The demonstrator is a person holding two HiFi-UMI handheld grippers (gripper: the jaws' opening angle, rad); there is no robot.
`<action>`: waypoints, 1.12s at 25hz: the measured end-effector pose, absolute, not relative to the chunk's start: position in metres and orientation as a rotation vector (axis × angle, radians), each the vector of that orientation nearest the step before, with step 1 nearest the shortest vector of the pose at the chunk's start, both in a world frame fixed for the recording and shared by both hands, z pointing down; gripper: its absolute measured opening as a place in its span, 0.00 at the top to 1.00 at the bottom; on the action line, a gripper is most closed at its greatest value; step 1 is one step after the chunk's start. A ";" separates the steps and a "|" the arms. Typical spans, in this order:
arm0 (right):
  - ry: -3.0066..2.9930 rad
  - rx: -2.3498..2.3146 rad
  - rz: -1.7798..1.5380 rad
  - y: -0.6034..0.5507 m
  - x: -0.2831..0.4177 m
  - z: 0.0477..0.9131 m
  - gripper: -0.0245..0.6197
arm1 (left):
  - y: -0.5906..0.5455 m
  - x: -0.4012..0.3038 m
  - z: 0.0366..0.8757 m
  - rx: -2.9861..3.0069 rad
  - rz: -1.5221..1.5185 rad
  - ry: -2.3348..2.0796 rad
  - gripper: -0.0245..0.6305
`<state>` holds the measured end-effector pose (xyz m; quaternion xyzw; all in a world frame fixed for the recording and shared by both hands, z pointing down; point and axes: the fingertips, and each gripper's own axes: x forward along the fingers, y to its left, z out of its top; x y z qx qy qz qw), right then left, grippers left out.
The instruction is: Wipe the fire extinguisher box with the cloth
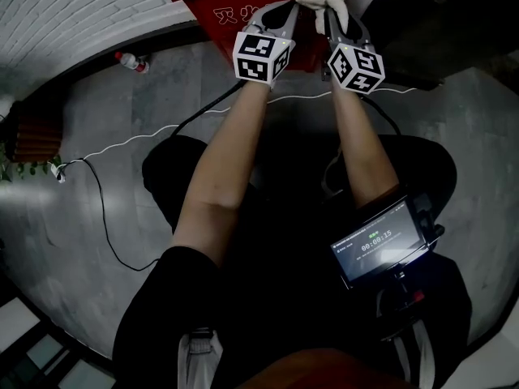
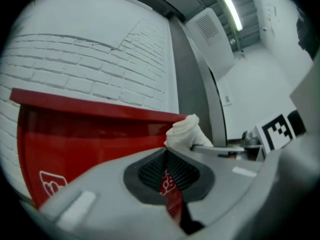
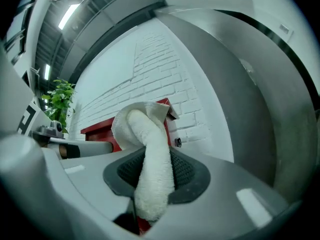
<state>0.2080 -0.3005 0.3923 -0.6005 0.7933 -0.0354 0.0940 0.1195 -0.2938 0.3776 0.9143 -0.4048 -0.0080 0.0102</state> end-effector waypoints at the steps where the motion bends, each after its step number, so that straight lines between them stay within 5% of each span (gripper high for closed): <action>1: 2.349 -1.788 -0.103 -0.300 0.209 0.393 0.79 | -0.295 0.116 0.382 2.851 -0.001 -1.276 0.96; 6: 2.331 -1.718 -0.069 -0.286 0.188 0.390 0.79 | -0.295 0.089 0.403 2.838 0.117 -1.310 0.96; 20: 2.619 -1.351 -0.248 -0.268 -0.004 0.456 0.79 | -0.259 -0.081 0.493 2.527 0.104 -1.603 0.96; 28: 2.689 -1.324 -0.290 -0.279 -0.060 0.479 0.79 | -0.271 -0.103 0.487 2.479 -0.021 -1.606 0.96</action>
